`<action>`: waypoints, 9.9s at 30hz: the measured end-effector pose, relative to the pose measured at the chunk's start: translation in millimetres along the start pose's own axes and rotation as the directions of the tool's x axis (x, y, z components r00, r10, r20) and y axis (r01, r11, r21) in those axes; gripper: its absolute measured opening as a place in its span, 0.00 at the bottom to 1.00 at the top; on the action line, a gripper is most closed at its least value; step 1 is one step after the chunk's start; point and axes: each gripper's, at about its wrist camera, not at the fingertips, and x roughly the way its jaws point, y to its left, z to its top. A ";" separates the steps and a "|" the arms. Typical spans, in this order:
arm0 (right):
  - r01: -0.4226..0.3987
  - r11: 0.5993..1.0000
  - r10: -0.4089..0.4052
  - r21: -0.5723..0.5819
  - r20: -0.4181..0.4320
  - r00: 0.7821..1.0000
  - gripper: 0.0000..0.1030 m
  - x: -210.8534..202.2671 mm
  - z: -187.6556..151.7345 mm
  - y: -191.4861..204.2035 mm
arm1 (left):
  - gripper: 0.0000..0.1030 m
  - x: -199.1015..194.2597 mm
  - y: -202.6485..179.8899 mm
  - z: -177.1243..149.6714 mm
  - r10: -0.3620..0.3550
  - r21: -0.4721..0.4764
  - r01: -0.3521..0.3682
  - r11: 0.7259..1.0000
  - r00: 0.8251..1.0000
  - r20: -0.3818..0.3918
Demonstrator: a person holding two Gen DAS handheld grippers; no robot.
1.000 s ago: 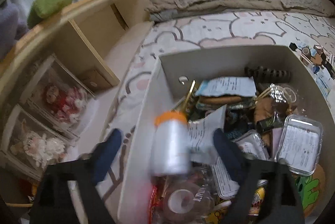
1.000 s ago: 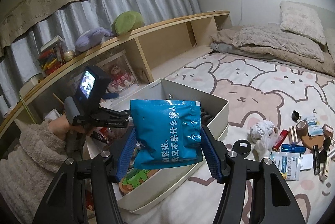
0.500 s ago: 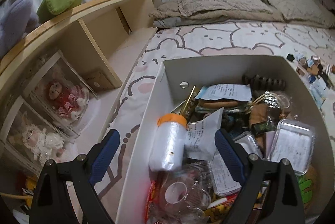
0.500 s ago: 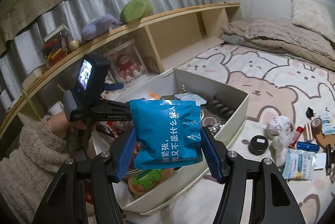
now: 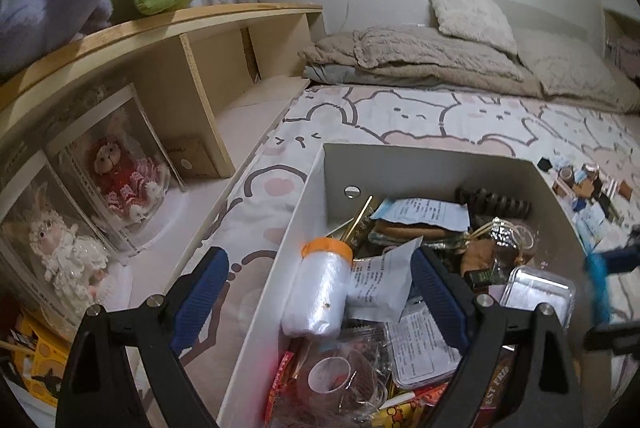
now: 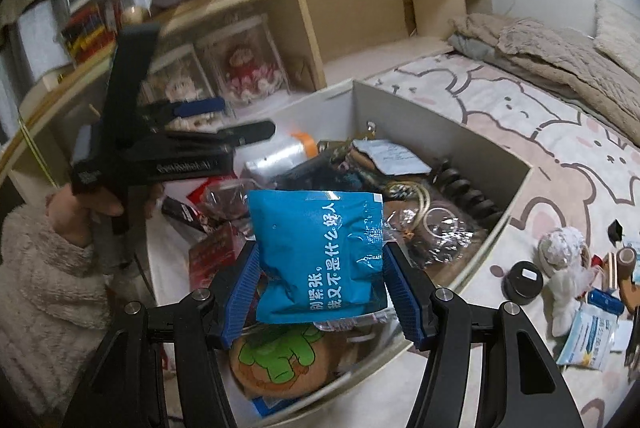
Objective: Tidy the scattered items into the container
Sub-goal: 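Open the left tool to drop the bottle while the right tool releases the sachet into the box, then withdraw both open tools from the box back over the bed items, then move both open tools over the scattered items toward the brown leather sleeve and sachet, then close the right tool on the brown leather sleeve while the left tool grasps the white sachet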
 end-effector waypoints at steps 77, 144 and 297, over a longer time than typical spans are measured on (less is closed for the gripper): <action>0.090 0.993 -0.099 0.082 0.121 0.988 1.00 -68.7 -0.8 -42.4 | 1.00 -94.3 -71.1 11.7 -0.051 0.049 0.054 0.997 0.997 -0.061; 0.377 0.890 -0.424 0.256 0.162 0.891 1.00 -233.9 -80.9 -193.0 | 1.00 -107.0 -270.4 67.8 -0.312 0.127 0.302 0.945 0.948 0.066; 0.640 0.544 -0.601 0.543 -0.281 0.749 1.00 -148.6 -200.2 -480.7 | 0.98 104.6 -408.3 -40.1 -0.264 -0.179 0.216 0.960 0.912 -0.315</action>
